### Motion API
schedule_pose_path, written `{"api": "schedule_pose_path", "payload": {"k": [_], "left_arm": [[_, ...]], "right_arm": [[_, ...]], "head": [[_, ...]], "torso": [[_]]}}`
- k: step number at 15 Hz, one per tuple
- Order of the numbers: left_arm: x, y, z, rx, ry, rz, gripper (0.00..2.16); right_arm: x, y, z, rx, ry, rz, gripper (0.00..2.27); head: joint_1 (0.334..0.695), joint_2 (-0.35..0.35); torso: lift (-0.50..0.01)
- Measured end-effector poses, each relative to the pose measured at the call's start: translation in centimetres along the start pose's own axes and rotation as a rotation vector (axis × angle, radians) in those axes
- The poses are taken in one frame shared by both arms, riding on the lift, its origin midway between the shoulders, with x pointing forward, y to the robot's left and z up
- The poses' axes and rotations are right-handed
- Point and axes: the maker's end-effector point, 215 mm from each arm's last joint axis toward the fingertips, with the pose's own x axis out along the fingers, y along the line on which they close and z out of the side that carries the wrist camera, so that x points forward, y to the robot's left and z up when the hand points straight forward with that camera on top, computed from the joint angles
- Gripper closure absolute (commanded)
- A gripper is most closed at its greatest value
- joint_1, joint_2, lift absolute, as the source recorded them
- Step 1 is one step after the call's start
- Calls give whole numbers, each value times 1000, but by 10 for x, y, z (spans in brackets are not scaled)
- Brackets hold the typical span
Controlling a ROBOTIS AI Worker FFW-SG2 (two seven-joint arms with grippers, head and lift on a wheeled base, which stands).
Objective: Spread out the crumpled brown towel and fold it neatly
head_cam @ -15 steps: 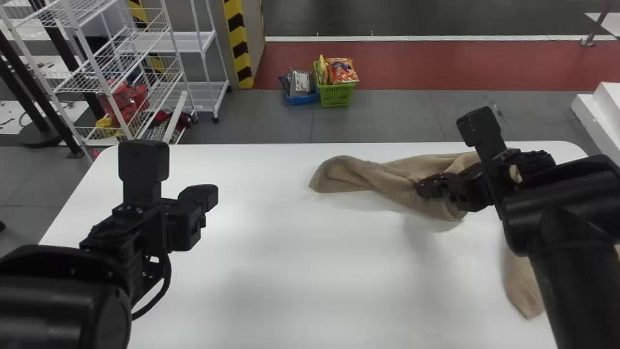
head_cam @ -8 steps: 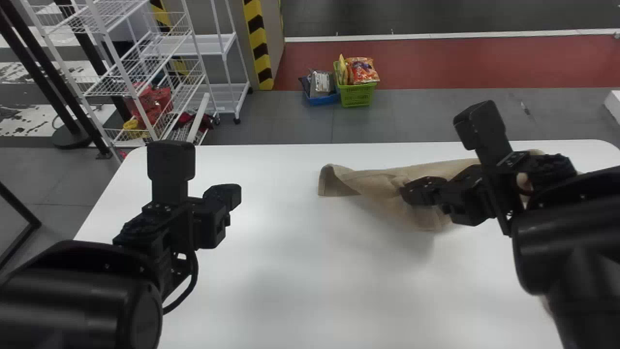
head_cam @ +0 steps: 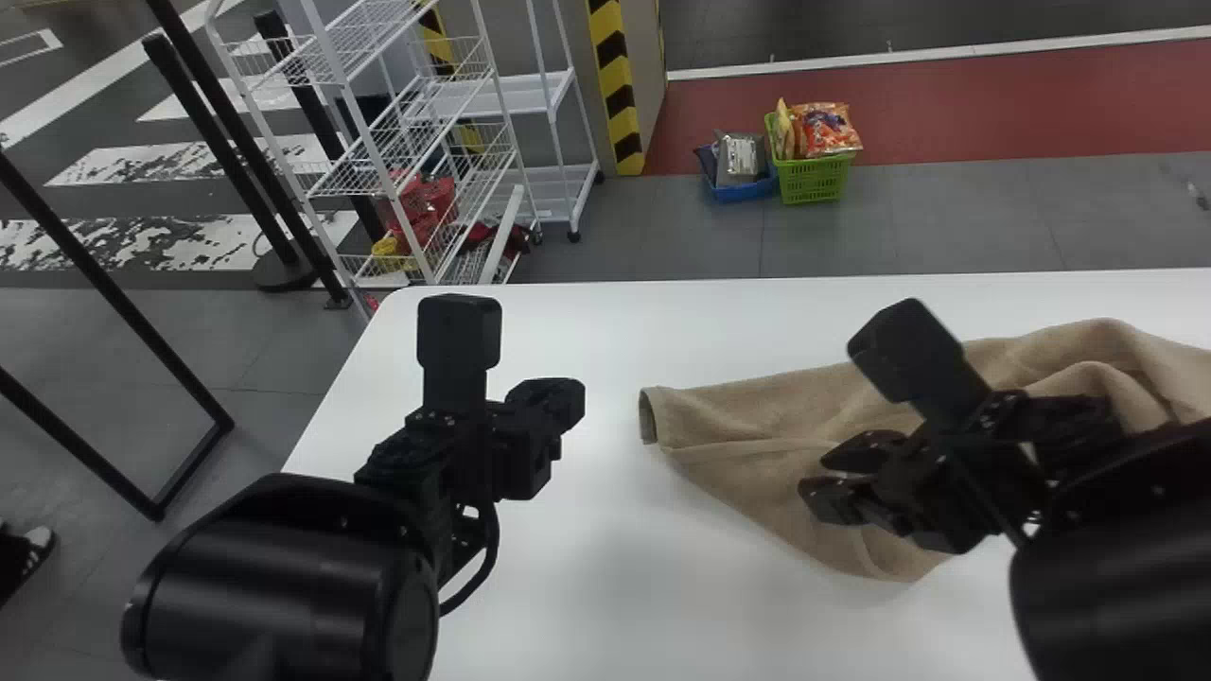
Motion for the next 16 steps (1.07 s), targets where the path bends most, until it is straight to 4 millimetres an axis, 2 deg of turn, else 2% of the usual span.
{"api": "schedule_pose_path", "payload": {"k": [1,3,5,6,7,9,10,12,16], "left_arm": [[-2,2,-2,0,0,1,491],[-11,-4,-3,-1,-5,-40,491],[-20,-16,-2,3,-20,-82,495],[-23,-24,-2,6,-22,-105,495],[-24,-30,-2,10,-23,-117,495],[-25,-39,-5,17,-21,-126,495],[-26,-41,-6,18,-21,-128,495],[-28,-43,-8,21,-31,-128,495],[-33,-48,-14,22,-30,-137,495]], "right_arm": [[-22,-8,1,67,-27,13,73],[-68,-19,1,178,-95,39,100],[-107,-38,-11,264,-146,26,157],[-122,-52,-21,325,-159,10,188],[-136,-68,-31,391,-169,-8,218],[-164,-102,-66,546,-177,-55,316],[-174,-111,-86,599,-177,-74,350],[-193,-118,-131,664,-183,-96,505],[-233,-117,-192,655,-204,-146,613]], "head": [[695,251],[695,223],[695,182],[695,153],[695,87],[695,30],[695,2],[695,-68],[695,-153]], "torso": [[-126],[-126],[-126],[-126],[-126],[-126],[-126],[-126],[-126]]}}
